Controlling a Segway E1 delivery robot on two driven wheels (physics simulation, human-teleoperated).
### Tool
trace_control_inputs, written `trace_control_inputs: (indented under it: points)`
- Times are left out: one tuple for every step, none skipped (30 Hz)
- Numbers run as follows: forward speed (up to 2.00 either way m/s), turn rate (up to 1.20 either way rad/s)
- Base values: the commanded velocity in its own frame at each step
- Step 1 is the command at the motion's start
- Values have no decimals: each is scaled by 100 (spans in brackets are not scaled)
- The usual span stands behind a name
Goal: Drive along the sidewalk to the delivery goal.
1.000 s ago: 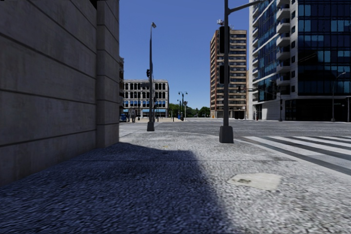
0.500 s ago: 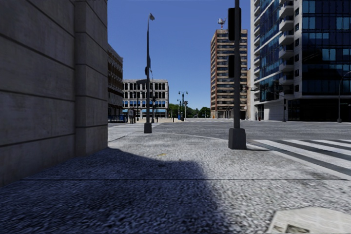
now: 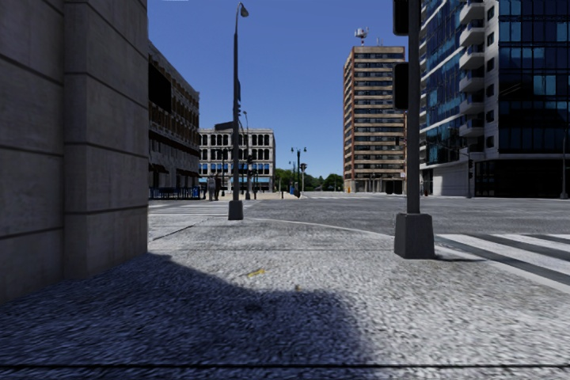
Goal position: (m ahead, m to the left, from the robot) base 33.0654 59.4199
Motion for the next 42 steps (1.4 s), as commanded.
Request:
trace_control_inputs:
  points:
    - [200, 21]
    - [200, 21]
    - [200, 21]
    - [200, 21]
    - [200, 21]
    - [200, 21]
    - [200, 21]
    - [200, 21]
    - [200, 21]
    - [200, 21]
    - [200, 22]
    - [200, 24]
    - [200, 28]
    - [200, 31]
    - [200, 31]
    - [200, 32]
    - [200, 32]
    - [200, 32]
    - [200, 32]
    - [200, 32]
    - [200, 33]
    - [200, 33]
    - [200, 35]
    - [200, 36]
    - [200, 36]
    - [200, 36]
    - [200, 36]
    - [200, 36]
    - [200, 36]
    - [200, 36]
    - [200, 36]
    - [200, 36]
    - [200, 36]
    - [200, 36]
    - [200, 36]
    - [200, 36]
    - [200, 36]
    - [200, 36]
    - [200, 36]
    - [200, 36]
    - [200, 36]
    - [200, 36]
